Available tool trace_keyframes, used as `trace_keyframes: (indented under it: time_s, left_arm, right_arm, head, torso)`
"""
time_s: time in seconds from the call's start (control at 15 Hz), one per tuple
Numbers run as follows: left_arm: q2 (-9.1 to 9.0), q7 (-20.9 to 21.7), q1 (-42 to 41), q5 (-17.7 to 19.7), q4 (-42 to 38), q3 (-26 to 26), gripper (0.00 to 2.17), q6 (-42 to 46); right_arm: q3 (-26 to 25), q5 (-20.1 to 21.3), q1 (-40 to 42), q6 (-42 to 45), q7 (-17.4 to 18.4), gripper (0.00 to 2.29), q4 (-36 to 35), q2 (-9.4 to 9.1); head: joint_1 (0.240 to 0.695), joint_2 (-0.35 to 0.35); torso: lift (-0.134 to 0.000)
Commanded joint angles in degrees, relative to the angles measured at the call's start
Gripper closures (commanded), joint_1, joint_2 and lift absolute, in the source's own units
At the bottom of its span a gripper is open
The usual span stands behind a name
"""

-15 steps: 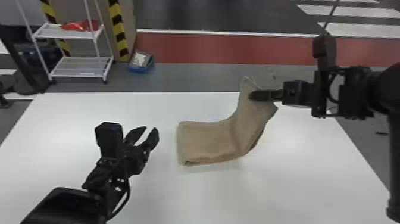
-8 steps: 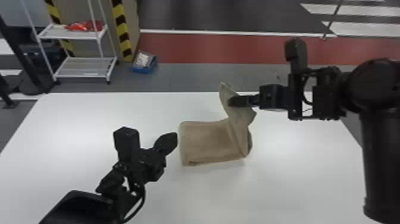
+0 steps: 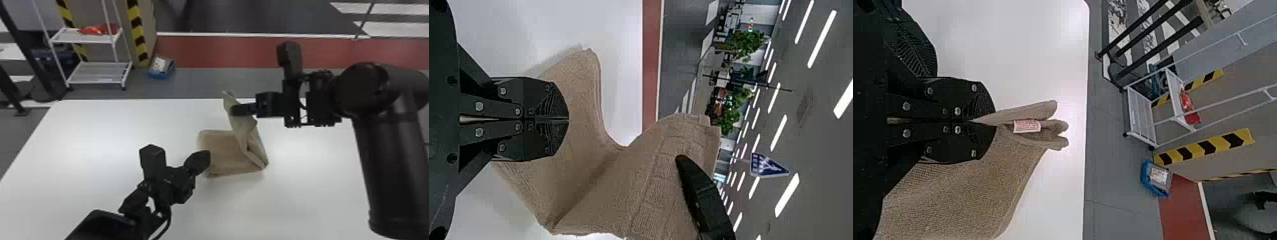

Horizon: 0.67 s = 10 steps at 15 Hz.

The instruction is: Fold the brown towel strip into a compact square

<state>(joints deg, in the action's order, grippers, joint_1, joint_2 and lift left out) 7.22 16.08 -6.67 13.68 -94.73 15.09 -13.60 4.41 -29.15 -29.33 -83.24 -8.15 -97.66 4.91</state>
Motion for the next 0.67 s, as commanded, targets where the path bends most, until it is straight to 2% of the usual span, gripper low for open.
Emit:
trace_keyframes:
  time_s: [0.0, 0.27, 0.47, 0.6]
  left_arm:
    - [0.07, 0.62, 0.08, 0.03, 0.51, 0.82, 1.62, 0.28]
    - [-0.28, 0.53, 0.43, -1.03, 1.92, 2.57, 1.62, 0.28]
    - [-0.28, -0.35, 0.43, -2.96, 2.27, 3.19, 1.62, 0.63]
    - [-0.19, -0.7, 0.43, -2.96, 2.45, 3.37, 1.62, 1.51]
  right_arm:
    - [1.56, 0.93, 0.24, 1.01, 0.32, 1.24, 0.72, -0.34]
    - [3.76, 2.95, 0.59, 1.54, 0.24, 1.24, 2.13, -1.22]
    - [6.22, 7.35, 1.2, 1.54, 0.67, 1.24, 2.39, -1.39]
    - [7.1, 7.7, 1.2, 1.54, 1.11, 1.24, 2.57, -1.75]
  head:
    - [0.695, -0.027]
    - [0.695, -0.029]
    - [0.695, -0.033]
    - [0.695, -0.036]
  torso:
    - [-0.109]
    - [-0.109]
    - [-0.109]
    - [-0.109]
